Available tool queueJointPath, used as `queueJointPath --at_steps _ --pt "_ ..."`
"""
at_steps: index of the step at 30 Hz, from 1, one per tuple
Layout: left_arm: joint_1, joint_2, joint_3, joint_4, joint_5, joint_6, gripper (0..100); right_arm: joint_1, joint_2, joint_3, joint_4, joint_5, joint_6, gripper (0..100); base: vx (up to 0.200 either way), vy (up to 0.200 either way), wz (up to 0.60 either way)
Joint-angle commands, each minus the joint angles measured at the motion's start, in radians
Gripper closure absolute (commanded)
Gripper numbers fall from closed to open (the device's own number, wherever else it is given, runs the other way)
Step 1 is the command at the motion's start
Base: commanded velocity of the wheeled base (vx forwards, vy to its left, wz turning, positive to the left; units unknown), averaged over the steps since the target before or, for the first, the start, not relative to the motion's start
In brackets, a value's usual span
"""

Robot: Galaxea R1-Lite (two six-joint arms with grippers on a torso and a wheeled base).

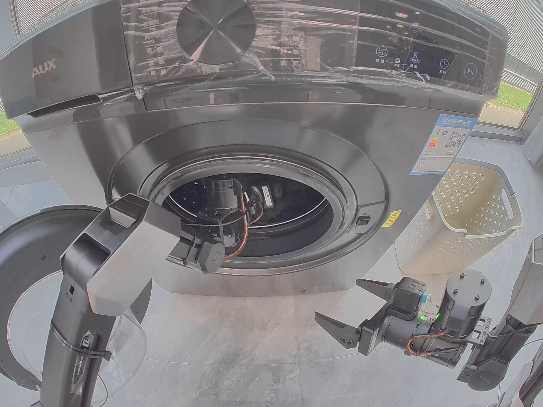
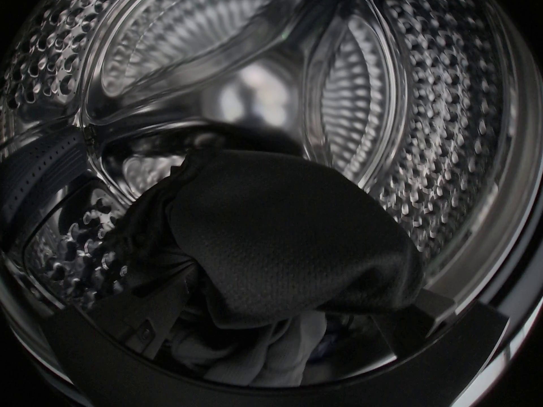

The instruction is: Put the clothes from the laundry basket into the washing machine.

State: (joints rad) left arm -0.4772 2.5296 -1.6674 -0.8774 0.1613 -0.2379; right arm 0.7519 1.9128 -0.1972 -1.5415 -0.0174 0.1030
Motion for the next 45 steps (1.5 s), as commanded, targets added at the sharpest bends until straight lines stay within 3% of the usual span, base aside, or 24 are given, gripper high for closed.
queueJointPath --at_steps 1,6,14,19,24,26,31,37,41,45 --pt "-0.021 -0.173 0.256 -0.026 0.0 0.114 0 0.0 -0.001 0.002 0.0 -0.001 0.0 0 0.0 0.0 0.0" --pt "-0.043 -0.278 0.411 -0.044 -0.016 0.146 0 0.0 -0.004 0.002 0.0 -0.001 0.0 0 0.0 0.0 0.0" --pt "-0.067 -0.374 0.546 -0.08 -0.023 0.149 0 -0.002 -0.004 0.005 0.0 -0.001 0.0 0 0.0 0.0 0.0" --pt "-0.083 -0.403 0.66 -0.09 -0.052 0.152 0 -0.002 -0.006 0.009 0.0 -0.001 0.0 0 0.0 0.0 0.0" --pt "-0.124 -0.408 0.83 -0.218 -0.115 0.154 0 0.001 -0.028 0.041 0.0 -0.001 0.007 0 0.0 0.0 0.0" --pt "-0.161 -0.422 0.945 -0.353 -0.154 0.144 0 -0.002 -0.074 0.061 0.0 -0.001 0.006 0 0.0 0.0 0.0" --pt "-0.184 -0.476 1.097 -0.5 -0.157 0.146 0 -0.011 -0.164 0.101 0.0 -0.002 0.006 0 0.0 0.0 0.0" --pt "-0.185 -0.6 1.261 -0.518 -0.16 0.149 0 -0.017 -0.278 0.194 0.003 -0.004 0.006 0 0.0 0.0 0.0" --pt "-0.196 -0.692 1.351 -0.543 -0.158 0.149 0 -0.026 -0.37 0.197 0.018 -0.039 0.023 0 0.0 0.0 0.0" --pt "-0.195 -0.761 1.437 -0.578 -0.152 0.149 0 -0.057 -0.437 0.197 0.047 -0.047 0.026 0 0.0 0.0 0.0"
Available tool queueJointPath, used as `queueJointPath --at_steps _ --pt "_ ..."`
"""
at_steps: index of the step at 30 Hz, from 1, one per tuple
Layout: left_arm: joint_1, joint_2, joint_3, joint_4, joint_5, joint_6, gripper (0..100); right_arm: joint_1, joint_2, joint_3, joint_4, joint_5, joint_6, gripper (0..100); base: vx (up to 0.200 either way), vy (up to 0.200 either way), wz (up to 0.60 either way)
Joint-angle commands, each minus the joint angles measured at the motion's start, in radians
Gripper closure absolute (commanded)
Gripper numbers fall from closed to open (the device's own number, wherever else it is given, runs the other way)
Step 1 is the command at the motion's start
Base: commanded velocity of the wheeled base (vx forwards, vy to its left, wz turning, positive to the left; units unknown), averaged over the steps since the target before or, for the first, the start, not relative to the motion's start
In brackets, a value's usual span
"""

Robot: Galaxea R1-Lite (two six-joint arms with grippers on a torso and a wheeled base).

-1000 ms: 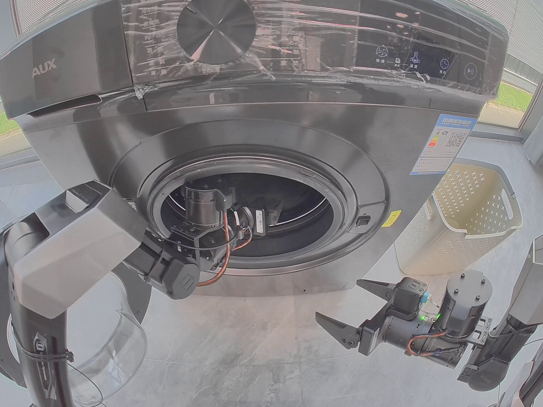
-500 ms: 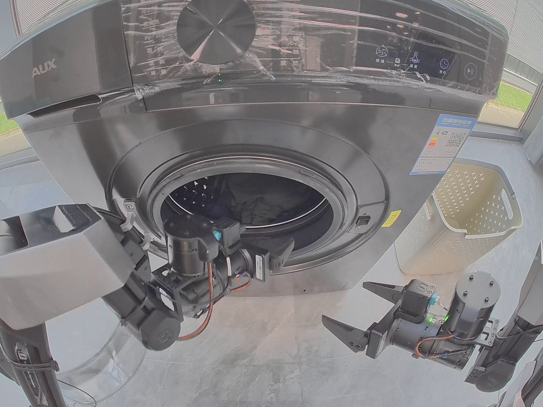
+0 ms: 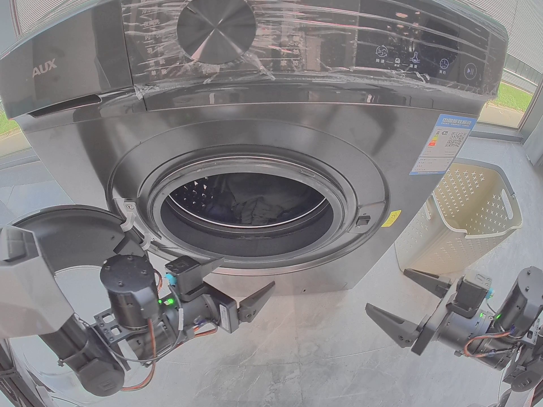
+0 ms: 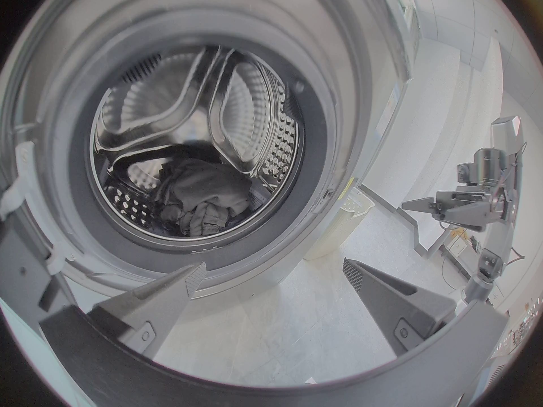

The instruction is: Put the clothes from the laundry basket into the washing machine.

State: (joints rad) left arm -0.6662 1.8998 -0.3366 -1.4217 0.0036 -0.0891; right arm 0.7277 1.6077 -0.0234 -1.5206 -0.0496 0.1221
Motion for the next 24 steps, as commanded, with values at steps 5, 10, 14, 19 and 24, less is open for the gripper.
queueJointPath --at_steps 5,10,14,19,24 --pt "0.005 -0.197 0.194 -0.111 0.01 -0.007 0 -0.131 -0.23 0.023 0.106 -0.046 0.005 0 0.0 0.0 0.0" --pt "0.017 -0.283 0.297 -0.128 0.032 0.006 0 -0.272 -0.374 0.023 0.24 -0.05 -0.006 0 0.0 0.0 0.0" --pt "0.05 -0.361 0.335 -0.125 0.075 0.006 0 -0.324 -0.511 0.023 0.393 -0.05 -0.015 0 -0.1 0.0 0.0" --pt "0.137 -0.558 0.337 -0.031 0.09 0.019 0 -0.399 -0.758 0.023 0.671 -0.069 -0.024 0 -0.2 0.0 0.0" --pt "0.152 -0.843 0.337 0.254 0.09 0.032 0 -0.496 -0.97 0.023 0.866 -0.065 -0.033 0 -0.2 0.0 0.0"
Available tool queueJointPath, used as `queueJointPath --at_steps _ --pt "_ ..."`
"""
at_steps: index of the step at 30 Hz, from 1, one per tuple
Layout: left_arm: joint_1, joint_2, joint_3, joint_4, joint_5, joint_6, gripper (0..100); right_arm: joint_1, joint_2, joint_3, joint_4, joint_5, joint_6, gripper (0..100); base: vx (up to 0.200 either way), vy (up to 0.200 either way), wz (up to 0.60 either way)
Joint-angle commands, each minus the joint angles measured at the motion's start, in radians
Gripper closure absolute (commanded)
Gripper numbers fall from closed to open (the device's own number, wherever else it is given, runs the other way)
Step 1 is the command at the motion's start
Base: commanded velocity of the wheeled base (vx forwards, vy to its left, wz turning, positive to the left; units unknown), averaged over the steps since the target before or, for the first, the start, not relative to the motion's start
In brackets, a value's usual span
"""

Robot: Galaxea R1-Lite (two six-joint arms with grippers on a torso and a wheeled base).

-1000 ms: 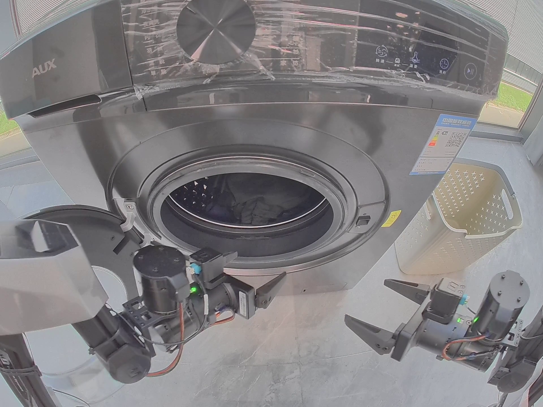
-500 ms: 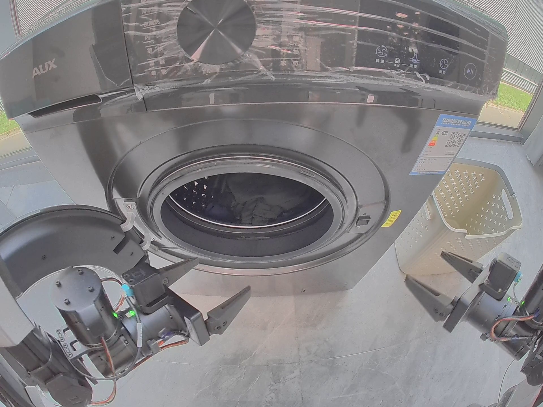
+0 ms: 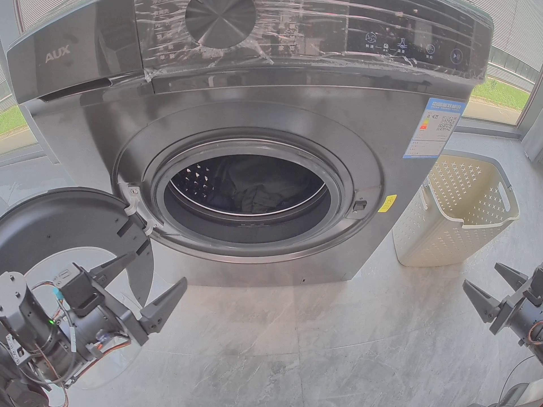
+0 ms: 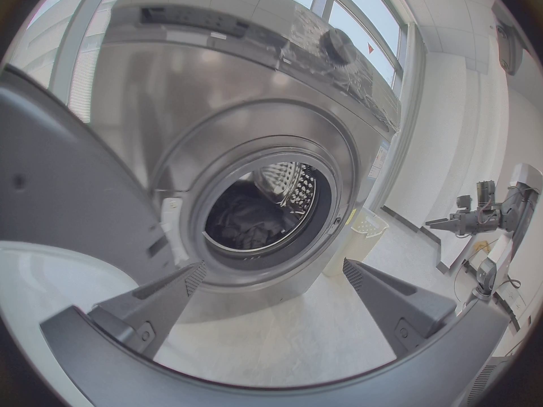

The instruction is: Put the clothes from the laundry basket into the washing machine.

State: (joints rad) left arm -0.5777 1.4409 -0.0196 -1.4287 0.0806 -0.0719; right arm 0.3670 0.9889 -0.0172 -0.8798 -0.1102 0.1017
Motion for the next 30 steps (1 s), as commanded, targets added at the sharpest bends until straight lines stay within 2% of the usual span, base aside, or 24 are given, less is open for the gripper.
queueJointPath --at_steps 1,3,5,8,10,11,12,13,16,18,22,23,24,26,27,28,30 --pt "0.065 -0.442 0.02 0.321 0.013 0.017 0 -0.149 -0.388 0.017 0.259 -0.003 -0.014 0 -0.2 0.0 0.0" --pt "0.065 -0.534 0.02 0.421 0.013 0.018 0 -0.168 -0.447 0.017 0.321 0.001 -0.014 0 -0.2 0.0 0.0" --pt "0.07 -0.677 0.02 0.602 0.014 0.018 0 -0.184 -0.555 0.017 0.436 0.006 -0.014 0 -0.2 0.0 0.0" --pt "0.151 -0.841 0.02 0.814 0.008 0.018 0 -0.191 -0.694 0.017 0.59 0.006 -0.014 0 -0.2 0.0 0.0" --pt "0.196 -0.978 0.02 0.952 -0.009 0.023 0 -0.201 -0.794 0.017 0.699 0.006 -0.014 0 -0.1 0.0 0.0" --pt "0.2 -0.996 0.02 0.97 -0.013 0.023 0 -0.203 -0.808 0.017 0.713 0.006 -0.014 0 0.0 0.0 0.0" --pt "0.236 -1.087 0.02 1.057 -0.047 0.023 0 -0.215 -0.88 0.017 0.805 0.007 -0.016 0 -0.2 0.0 0.0" --pt "0.266 -1.137 0.02 1.11 -0.071 0.023 0 -0.22 -0.909 0.016 0.841 0.007 -0.011 0 -0.2 0.0 0.0" --pt "0.317 -1.241 0.02 1.212 -0.111 0.021 0 -0.223 -0.908 0.013 0.846 0.001 -0.007 0 -0.2 0.0 0.0" --pt "0.386 -1.349 0.02 1.318 -0.14 0.021 0 -0.223 -0.905 0.016 0.829 -0.02 -0.011 0 -0.2 0.0 0.0" --pt "0.414 -1.349 0.02 1.374 -0.117 0.023 0 -0.261 -0.9 0.016 0.831 -0.031 -0.007 0 -0.15 0.0 0.0" --pt "0.441 -1.349 0.02 1.383 -0.082 0.027 0 -0.324 -0.917 0.011 0.846 -0.005 -0.02 0 0.0 0.0 0.0" --pt "0.476 -1.35 0.02 1.395 -0.067 0.032 0 -0.356 -0.938 0.011 0.855 0.024 -0.036 0 0.0 0.0 0.0" --pt "0.572 -1.376 0.017 1.439 -0.075 0.061 0 -0.372 -0.989 0.017 0.877 0.107 -0.099 0 0.0 0.0 0.0" --pt "0.605 -1.401 0.013 1.453 -0.088 0.072 0 -0.367 -0.989 0.017 0.877 0.139 -0.106 0 0.0 0.0 0.0" --pt "0.608 -1.403 0.013 1.453 -0.093 0.08 0 -0.365 -0.989 0.017 0.875 0.141 -0.106 0 0.0 0.0 0.0" --pt "0.578 -1.43 0.02 1.427 -0.096 0.073 0 -0.364 -0.989 0.017 0.877 0.118 -0.092 0 0.0 0.0 0.0"
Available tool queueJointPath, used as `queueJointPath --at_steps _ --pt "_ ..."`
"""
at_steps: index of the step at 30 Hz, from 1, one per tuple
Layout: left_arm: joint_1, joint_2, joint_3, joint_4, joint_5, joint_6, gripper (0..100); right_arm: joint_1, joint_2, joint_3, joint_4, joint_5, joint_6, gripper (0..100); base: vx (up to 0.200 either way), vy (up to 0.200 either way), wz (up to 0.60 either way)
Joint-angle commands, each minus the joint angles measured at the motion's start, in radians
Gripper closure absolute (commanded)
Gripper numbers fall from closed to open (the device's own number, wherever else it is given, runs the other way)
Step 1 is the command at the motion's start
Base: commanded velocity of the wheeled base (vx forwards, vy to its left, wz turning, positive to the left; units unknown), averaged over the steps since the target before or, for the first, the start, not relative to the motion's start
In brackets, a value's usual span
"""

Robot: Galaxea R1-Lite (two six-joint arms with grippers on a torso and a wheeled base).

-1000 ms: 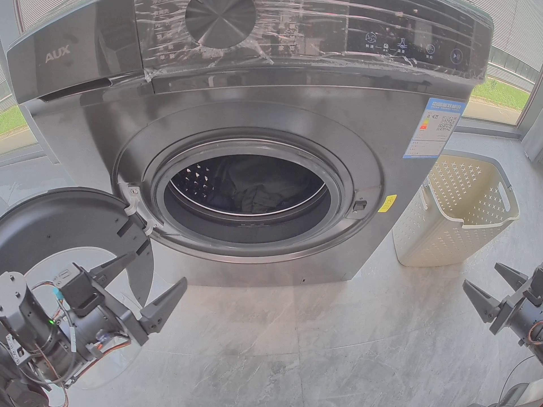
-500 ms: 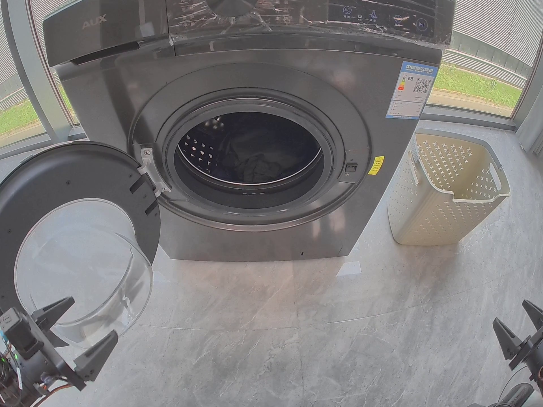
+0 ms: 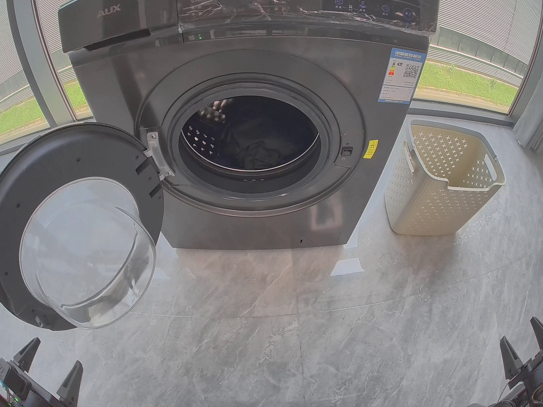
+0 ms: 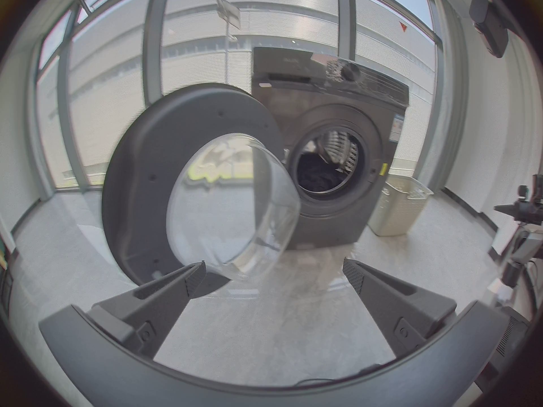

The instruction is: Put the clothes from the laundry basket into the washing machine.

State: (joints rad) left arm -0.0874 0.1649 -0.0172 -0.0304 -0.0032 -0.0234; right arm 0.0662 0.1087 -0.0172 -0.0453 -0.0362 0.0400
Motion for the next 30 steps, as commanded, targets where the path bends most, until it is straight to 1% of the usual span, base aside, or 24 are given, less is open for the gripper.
queueJointPath --at_steps 1,3,4,5,6,7,9,10,12,16,30 --pt "0.087 -0.159 0.017 0.03 -0.008 0.023 0 -0.063 -0.109 0.017 0.044 0.033 -0.025 0 0.0 0.0 0.0" --pt "0.087 -0.159 0.017 0.03 0.002 0.019 0 -0.063 -0.109 0.017 0.042 0.027 -0.017 0 0.0 0.0 0.0" --pt "0.086 -0.162 0.017 0.03 0.006 0.019 0 -0.065 -0.109 0.017 0.044 0.027 -0.02 0 -0.2 0.0 0.0" --pt "0.086 -0.163 0.017 0.03 0.002 0.037 0 -0.065 -0.109 0.017 0.044 0.029 -0.028 0 -0.2 0.0 0.0" --pt "0.086 -0.163 0.017 0.03 0.0 0.037 0 -0.065 -0.109 0.017 0.044 0.03 -0.031 0 -0.2 0.0 0.0" --pt "0.086 -0.162 0.017 0.03 0.003 0.023 0 -0.063 -0.109 0.017 0.044 0.03 -0.032 0 0.0 0.0 0.0" --pt "0.084 -0.16 0.016 0.03 0.009 0.007 0 -0.062 -0.109 0.017 0.041 0.032 -0.025 0 0.0 0.0 0.0" --pt "0.084 -0.16 0.017 0.03 0.006 0.014 0 -0.062 -0.109 0.017 0.041 0.03 -0.02 0 0.0 0.0 0.0" --pt "0.086 -0.162 0.017 0.03 -0.003 0.019 0 -0.062 -0.109 0.017 0.041 0.03 -0.015 0 0.0 0.0 0.0" --pt "0.084 -0.162 0.017 0.03 -0.003 0.017 0 -0.063 -0.109 0.017 0.042 0.033 -0.023 0 0.0 0.0 0.0" --pt "0.084 -0.162 0.017 0.03 -0.003 0.019 0 -0.063 -0.109 0.017 0.041 0.032 -0.019 0 0.0 0.0 0.0"
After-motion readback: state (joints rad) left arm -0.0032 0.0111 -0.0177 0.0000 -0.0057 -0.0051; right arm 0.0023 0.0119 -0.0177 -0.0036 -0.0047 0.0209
